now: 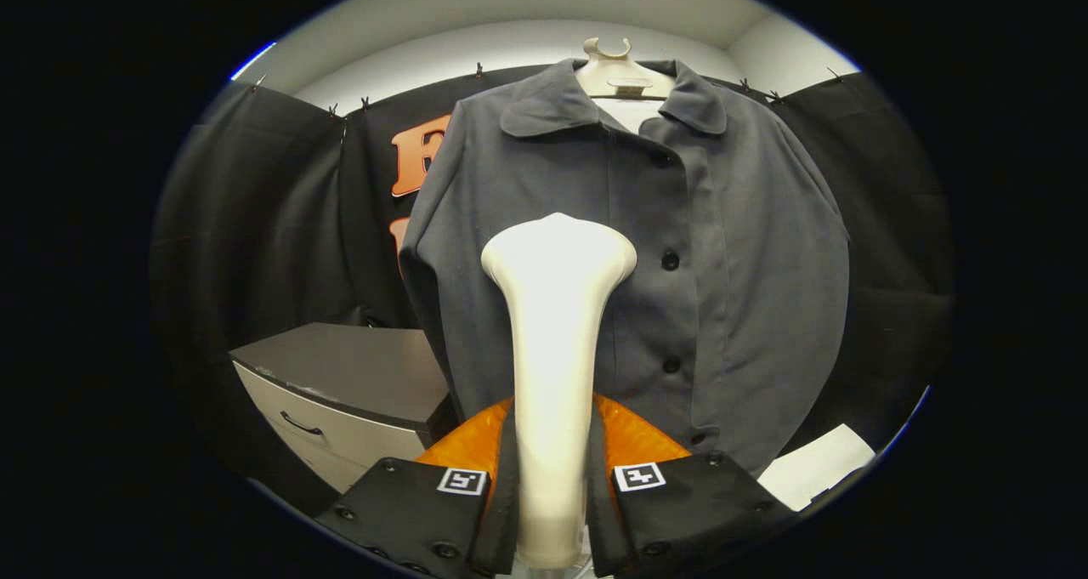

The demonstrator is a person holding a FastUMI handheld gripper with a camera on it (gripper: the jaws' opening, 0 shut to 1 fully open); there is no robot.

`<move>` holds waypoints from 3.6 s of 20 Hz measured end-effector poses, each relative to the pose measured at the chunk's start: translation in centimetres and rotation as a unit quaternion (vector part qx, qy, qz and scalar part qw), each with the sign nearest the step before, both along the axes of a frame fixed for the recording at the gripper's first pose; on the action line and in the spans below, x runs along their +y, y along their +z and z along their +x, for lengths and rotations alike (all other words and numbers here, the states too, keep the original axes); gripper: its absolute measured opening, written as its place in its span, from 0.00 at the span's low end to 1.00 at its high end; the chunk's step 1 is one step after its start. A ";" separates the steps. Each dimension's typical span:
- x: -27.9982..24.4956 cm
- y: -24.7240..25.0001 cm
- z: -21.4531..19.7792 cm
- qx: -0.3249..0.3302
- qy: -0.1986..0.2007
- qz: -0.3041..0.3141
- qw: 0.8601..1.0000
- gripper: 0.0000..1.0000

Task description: Iron the clothes twice with a garment steamer, once on the left side and once on the right side.

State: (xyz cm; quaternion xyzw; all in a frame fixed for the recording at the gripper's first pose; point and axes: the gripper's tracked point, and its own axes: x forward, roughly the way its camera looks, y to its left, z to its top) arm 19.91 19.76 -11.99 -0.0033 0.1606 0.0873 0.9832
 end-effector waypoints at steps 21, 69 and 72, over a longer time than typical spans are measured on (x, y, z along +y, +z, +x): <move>-2.0 -13.6 -4.1 0.107 -0.022 -0.011 0.994 0.41; -20.6 11.5 -3.8 -0.066 -0.061 -0.004 0.996 0.40; -20.8 12.2 -1.9 -0.065 -0.058 -0.004 0.996 0.40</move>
